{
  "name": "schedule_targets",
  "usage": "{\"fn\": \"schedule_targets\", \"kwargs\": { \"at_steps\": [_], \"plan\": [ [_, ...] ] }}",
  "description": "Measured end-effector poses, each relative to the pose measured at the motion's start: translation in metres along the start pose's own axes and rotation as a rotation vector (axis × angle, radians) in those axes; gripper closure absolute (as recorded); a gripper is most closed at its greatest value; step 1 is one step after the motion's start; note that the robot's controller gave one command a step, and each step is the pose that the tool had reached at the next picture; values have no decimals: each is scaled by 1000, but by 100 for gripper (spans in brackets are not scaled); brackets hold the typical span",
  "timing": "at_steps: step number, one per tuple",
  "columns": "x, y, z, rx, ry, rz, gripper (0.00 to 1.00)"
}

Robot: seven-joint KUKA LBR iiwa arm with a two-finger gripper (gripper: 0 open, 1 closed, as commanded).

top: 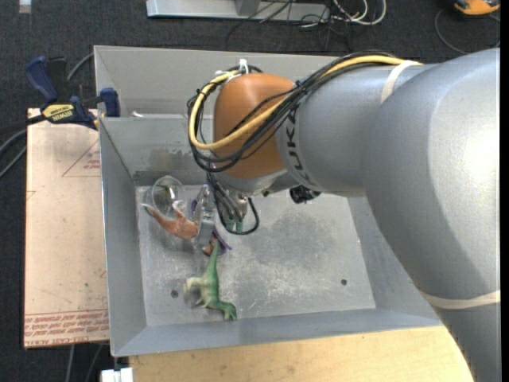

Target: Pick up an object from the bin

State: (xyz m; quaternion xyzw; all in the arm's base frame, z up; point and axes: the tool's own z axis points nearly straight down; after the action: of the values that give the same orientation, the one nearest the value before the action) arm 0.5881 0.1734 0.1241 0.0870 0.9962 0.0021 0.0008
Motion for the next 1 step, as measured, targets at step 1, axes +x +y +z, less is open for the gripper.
{"fn": "schedule_targets", "kwargs": {
  "at_steps": [1],
  "plan": [
    [0,0,-6,-1,-1,0,100]
  ]
}}
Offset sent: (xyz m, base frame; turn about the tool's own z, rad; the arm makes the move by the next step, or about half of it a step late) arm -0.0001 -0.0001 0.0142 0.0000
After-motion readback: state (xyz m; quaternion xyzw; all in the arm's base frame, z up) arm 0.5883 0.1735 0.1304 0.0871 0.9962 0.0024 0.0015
